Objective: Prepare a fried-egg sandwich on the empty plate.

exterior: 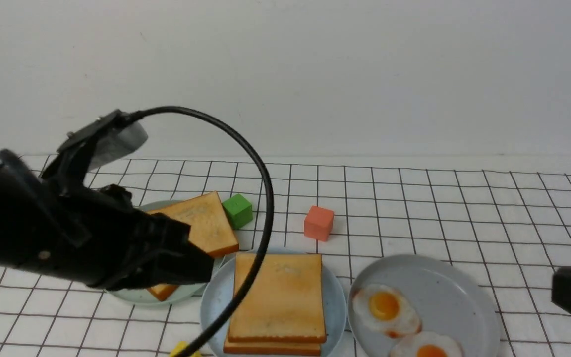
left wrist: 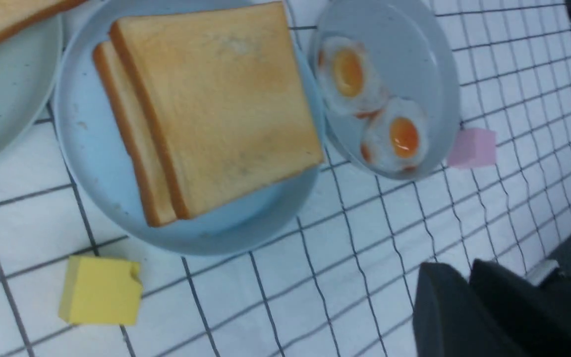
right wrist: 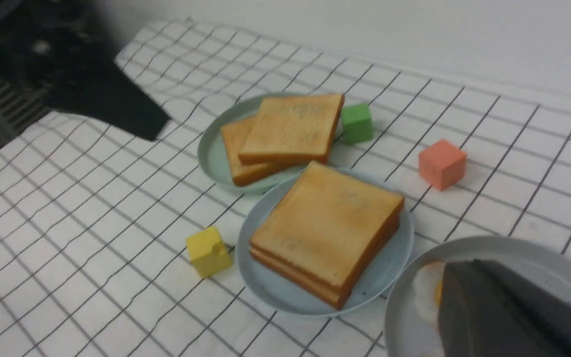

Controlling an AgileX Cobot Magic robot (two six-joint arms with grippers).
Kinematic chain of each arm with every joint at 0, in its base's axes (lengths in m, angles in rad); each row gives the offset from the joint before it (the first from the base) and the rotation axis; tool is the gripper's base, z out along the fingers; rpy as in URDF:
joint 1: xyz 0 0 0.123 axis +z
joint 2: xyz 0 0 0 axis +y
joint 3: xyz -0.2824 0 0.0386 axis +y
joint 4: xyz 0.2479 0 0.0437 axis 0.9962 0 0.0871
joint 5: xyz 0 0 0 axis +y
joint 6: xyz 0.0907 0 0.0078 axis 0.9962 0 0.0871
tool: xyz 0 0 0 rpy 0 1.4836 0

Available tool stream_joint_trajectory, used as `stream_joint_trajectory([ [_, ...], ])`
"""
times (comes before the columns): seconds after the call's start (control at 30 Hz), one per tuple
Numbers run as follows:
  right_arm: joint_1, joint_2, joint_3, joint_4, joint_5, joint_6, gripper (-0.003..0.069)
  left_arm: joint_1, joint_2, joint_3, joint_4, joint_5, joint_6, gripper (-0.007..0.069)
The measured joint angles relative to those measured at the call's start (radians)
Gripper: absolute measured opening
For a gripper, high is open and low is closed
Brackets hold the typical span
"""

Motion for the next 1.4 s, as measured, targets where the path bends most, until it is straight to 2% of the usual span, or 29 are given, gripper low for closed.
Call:
stream_joint_trajectory([
  [0.07,0.0,-0.06,0.045,-0.008,-0.038,0.003,-0.001,0.0,-0.061,0.007,0.038,0.024,-0.047,-0.001],
  [0.2,0.0,-0.255,0.16,-0.011,-0.159,0.005,-0.0008,0.0,-0.305,0.075,0.213,0.09,-0.215,-0.0013],
  [0.4,0.0,-0.373,0.21,-0.026,-0.273,0.005,-0.0005,0.0,-0.556,0.189,0.34,0.134,-0.334,-0.0013],
  [0.57,0.0,-0.376,0.218,-0.026,-0.301,0.005,-0.0003,0.0,-0.628,0.204,0.411,0.104,-0.349,-0.0013],
  [0.73,0.0,-0.376,0.218,-0.026,-0.302,0.005,0.0,0.0,-0.628,0.205,0.42,0.042,-0.349,-0.0013],
  [1.03,0.0,-0.376,0.218,-0.026,-0.302,0.005,0.0003,0.0,-0.628,0.205,0.44,0.032,-0.347,-0.0013],
  [1.27,0.0,-0.376,0.218,-0.026,-0.302,0.005,0.0006,0.0,-0.71,0.26,0.628,-0.222,-0.315,-0.0013],
  [1.4,0.0,-0.376,0.218,-0.026,-0.301,0.005,0.0008,0.0,-0.82,0.321,0.673,-0.296,-0.315,-0.0013],
])
